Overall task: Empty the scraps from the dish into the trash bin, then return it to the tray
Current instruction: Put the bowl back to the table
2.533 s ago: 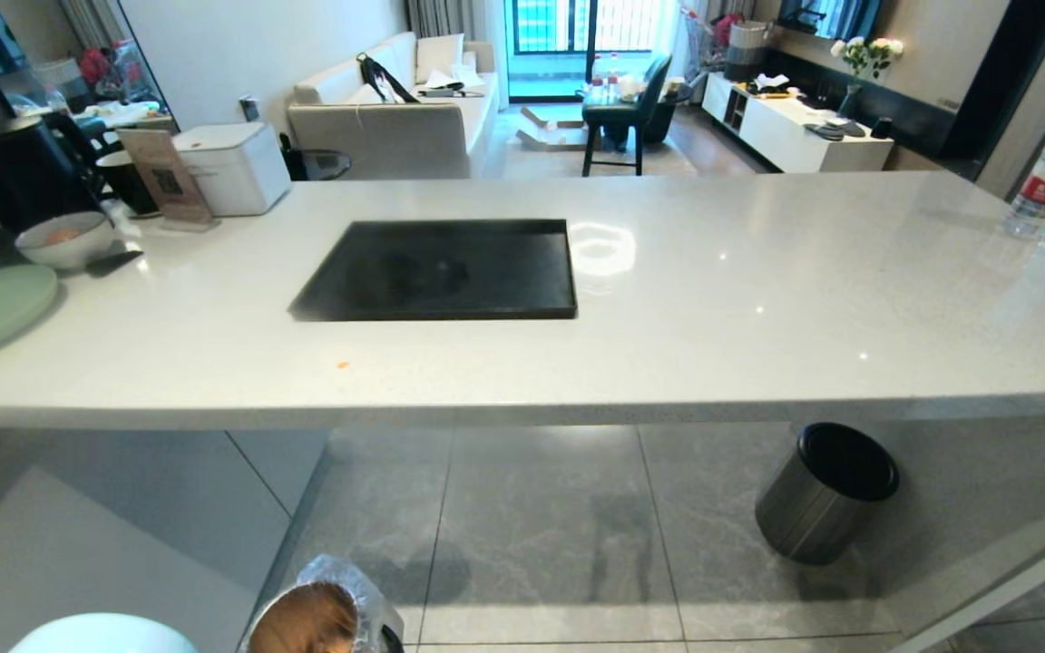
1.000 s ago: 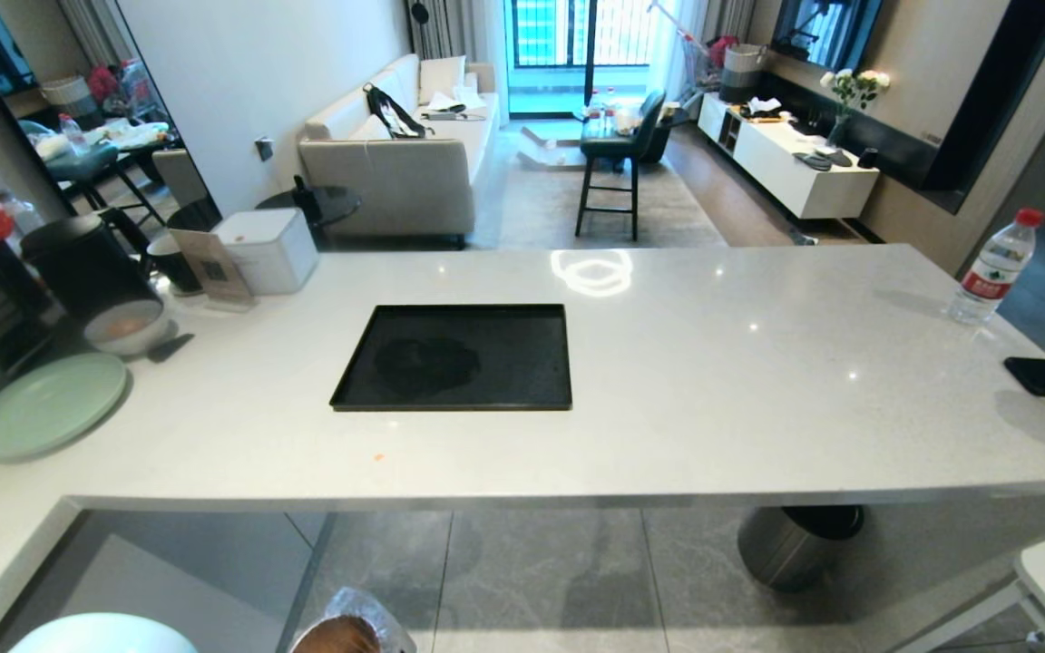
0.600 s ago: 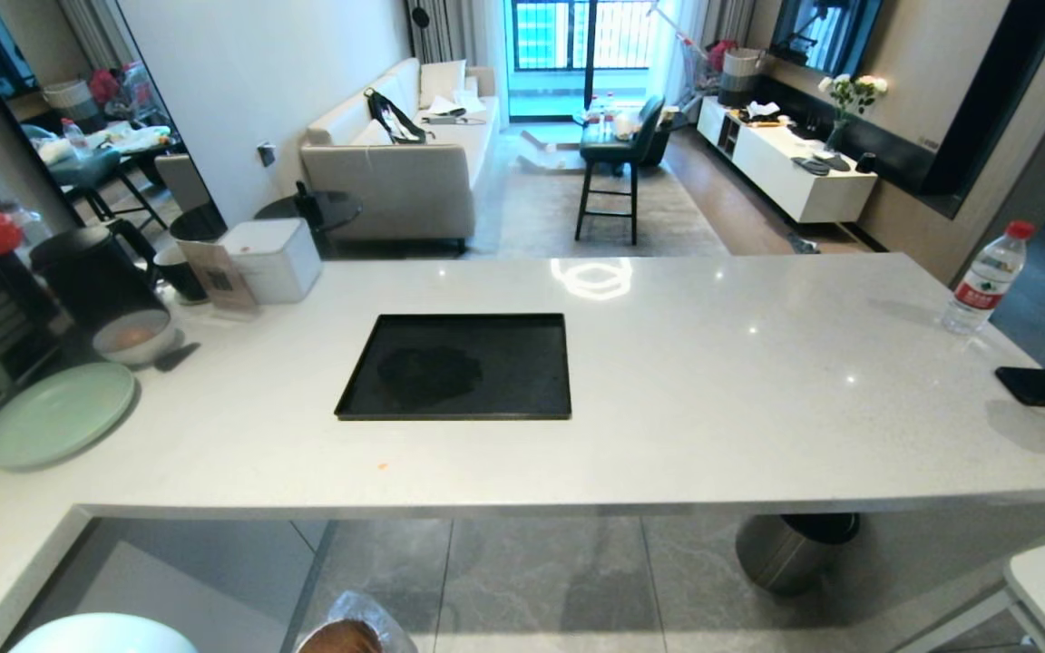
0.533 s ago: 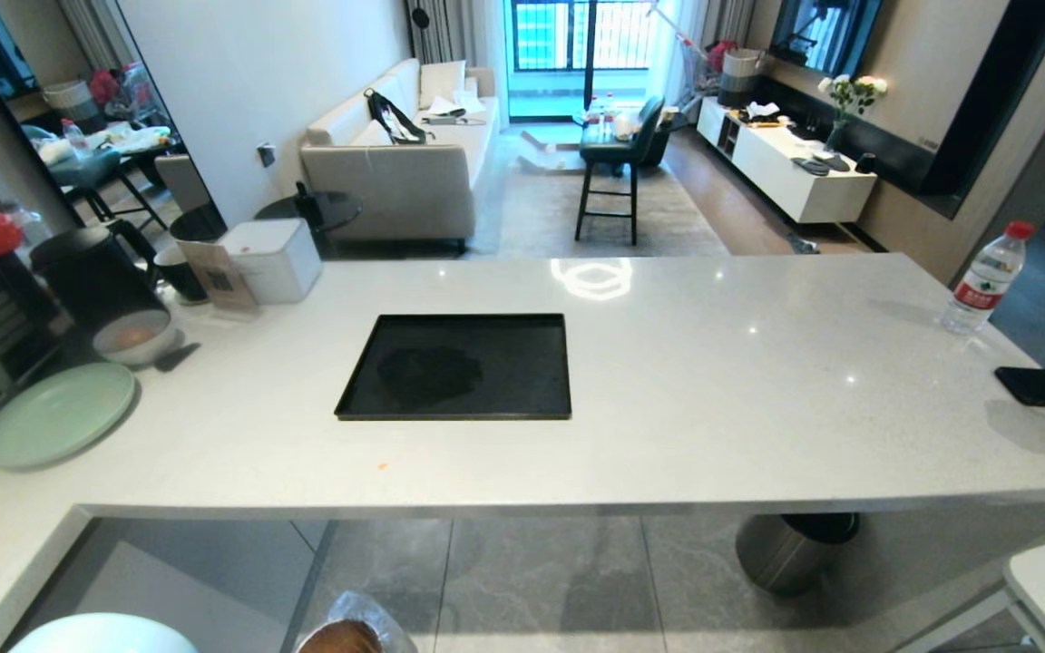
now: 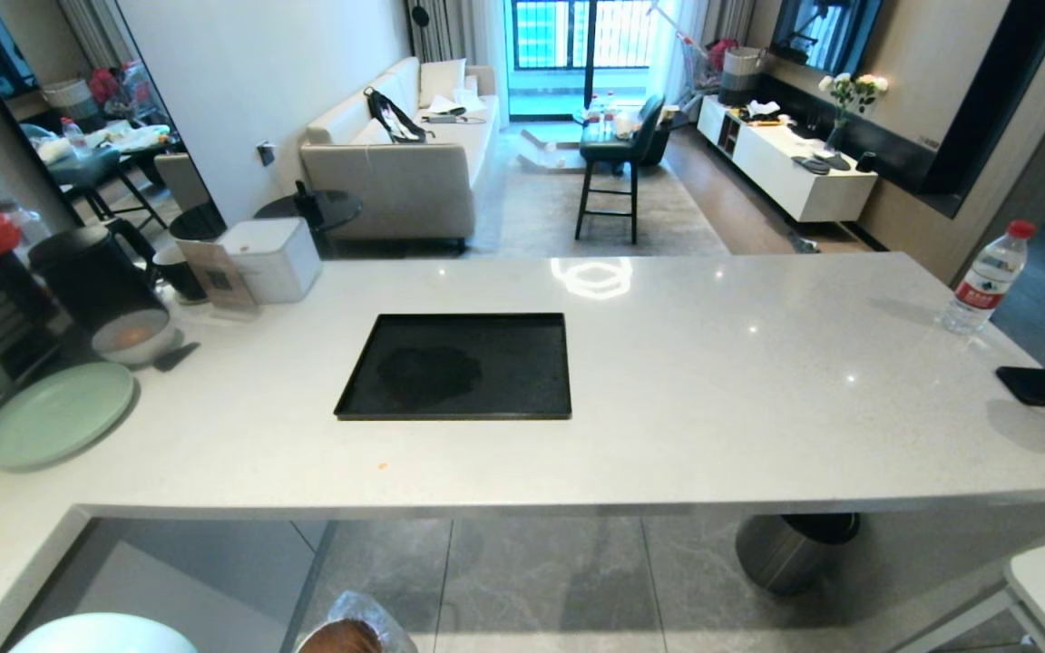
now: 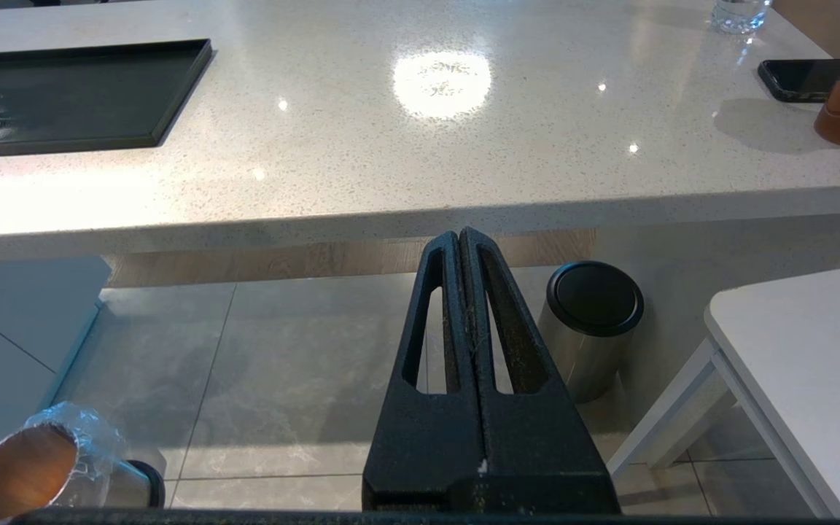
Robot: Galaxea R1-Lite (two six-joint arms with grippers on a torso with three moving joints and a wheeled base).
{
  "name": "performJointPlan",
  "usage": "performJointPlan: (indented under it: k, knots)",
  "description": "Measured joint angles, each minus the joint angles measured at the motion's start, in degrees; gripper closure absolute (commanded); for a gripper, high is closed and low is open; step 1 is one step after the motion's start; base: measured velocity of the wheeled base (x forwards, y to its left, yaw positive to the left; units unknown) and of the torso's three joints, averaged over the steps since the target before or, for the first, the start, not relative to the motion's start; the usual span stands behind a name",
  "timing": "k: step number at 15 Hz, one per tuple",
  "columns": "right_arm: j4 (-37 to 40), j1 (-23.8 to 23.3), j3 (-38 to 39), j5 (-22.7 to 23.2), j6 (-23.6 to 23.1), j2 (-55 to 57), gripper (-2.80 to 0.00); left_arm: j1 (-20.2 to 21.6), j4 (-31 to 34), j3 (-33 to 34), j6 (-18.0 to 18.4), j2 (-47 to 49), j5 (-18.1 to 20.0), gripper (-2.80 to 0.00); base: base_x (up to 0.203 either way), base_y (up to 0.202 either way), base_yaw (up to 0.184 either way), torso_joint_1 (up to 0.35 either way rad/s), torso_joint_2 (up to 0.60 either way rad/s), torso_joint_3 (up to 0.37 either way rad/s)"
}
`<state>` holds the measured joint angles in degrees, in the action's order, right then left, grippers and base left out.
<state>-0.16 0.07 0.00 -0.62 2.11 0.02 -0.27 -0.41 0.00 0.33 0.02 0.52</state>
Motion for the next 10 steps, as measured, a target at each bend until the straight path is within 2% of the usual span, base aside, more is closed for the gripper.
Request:
performJointPlan:
  k: [10]
  knots:
    - [0.0, 0.0, 0.0, 0.0, 0.0, 0.0, 0.0, 0.0, 0.0, 0.0, 0.1, 0.0, 0.0, 0.0, 0.0, 0.0, 0.0, 0.0, 0.0, 0.0]
